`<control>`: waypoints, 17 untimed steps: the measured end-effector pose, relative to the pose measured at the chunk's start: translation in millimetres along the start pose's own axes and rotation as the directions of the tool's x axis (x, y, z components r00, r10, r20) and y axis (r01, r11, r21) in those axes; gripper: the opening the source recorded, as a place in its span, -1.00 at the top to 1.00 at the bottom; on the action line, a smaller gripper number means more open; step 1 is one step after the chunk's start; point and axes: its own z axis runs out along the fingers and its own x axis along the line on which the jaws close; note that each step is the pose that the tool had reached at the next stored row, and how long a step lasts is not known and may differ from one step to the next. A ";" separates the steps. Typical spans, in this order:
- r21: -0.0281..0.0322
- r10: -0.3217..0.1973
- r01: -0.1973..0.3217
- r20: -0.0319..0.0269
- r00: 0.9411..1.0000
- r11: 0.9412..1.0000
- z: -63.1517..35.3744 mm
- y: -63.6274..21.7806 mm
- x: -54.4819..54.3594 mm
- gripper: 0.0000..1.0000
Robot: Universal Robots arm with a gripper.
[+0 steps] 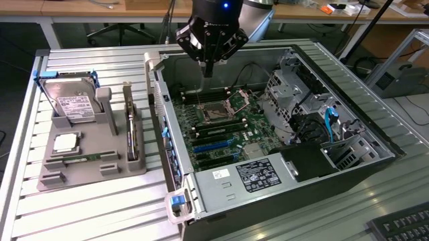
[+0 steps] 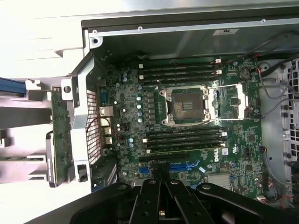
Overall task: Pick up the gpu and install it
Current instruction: 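Reach for the gpu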
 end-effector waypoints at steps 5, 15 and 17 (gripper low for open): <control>0.000 0.000 0.000 0.000 1.000 1.000 0.0 -0.2 2.6 0.79; 0.000 0.000 0.000 0.000 1.000 1.000 -0.1 -0.6 7.0 0.79; 0.000 0.000 0.000 0.000 1.000 1.000 -0.1 -0.6 8.1 0.79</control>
